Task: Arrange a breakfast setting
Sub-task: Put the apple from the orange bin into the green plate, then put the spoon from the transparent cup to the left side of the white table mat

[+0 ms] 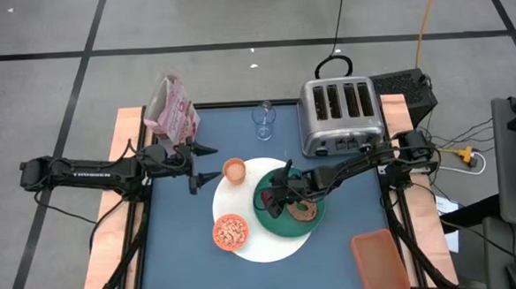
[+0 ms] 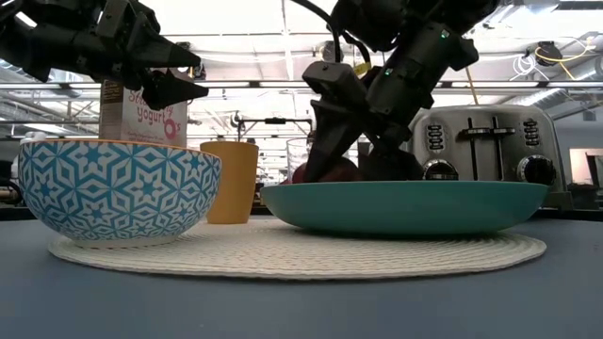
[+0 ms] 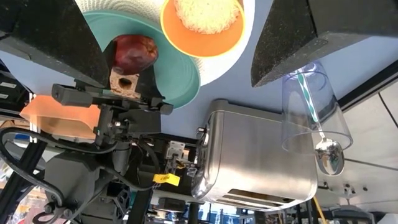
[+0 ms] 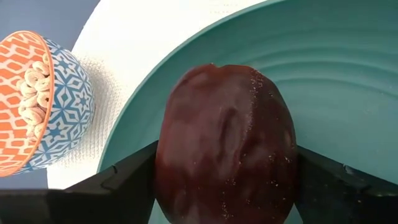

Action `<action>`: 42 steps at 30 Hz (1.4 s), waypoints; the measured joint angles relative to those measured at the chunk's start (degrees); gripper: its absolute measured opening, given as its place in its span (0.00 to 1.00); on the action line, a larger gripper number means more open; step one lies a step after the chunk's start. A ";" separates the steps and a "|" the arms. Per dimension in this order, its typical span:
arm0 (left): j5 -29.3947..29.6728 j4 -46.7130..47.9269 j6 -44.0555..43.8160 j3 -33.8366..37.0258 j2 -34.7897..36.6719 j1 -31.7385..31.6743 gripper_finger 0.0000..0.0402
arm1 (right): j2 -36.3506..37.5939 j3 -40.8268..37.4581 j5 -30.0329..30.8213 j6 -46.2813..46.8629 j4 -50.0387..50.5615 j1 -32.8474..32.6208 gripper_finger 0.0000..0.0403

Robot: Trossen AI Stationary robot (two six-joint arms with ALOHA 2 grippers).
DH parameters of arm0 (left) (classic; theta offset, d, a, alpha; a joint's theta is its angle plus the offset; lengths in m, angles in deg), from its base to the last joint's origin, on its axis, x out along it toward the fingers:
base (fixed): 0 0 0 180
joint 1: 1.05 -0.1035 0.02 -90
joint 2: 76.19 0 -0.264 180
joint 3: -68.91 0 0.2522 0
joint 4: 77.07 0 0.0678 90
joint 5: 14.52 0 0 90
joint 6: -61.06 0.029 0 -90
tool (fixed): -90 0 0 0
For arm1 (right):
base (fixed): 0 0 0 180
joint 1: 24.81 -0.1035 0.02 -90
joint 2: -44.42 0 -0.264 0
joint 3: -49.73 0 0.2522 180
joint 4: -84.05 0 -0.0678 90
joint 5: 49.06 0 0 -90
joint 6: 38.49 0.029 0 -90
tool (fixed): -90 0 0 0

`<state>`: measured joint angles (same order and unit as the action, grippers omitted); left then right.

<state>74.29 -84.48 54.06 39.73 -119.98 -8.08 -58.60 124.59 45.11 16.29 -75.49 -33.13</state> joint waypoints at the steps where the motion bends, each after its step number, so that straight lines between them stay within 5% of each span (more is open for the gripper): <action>1: 0.00 0.00 0.00 0.00 -0.02 0.00 0.99 | 0.00 0.00 0.02 -0.01 0.02 0.00 0.76; 14: -0.01 0.00 0.04 0.00 0.00 0.00 0.99 | 0.00 0.00 0.02 -0.42 0.00 0.00 0.88; 29: 0.00 0.01 -0.38 0.00 -0.01 -0.02 0.99 | 0.73 0.00 0.03 0.00 0.33 0.11 0.89; 42: -0.02 0.09 -0.52 0.00 0.00 -0.02 0.99 | 9.29 0.00 0.24 -3.71 3.40 3.11 0.89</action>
<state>74.27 -84.39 53.53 39.73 -119.98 -8.10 -49.31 124.59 45.35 12.58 -72.09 -30.02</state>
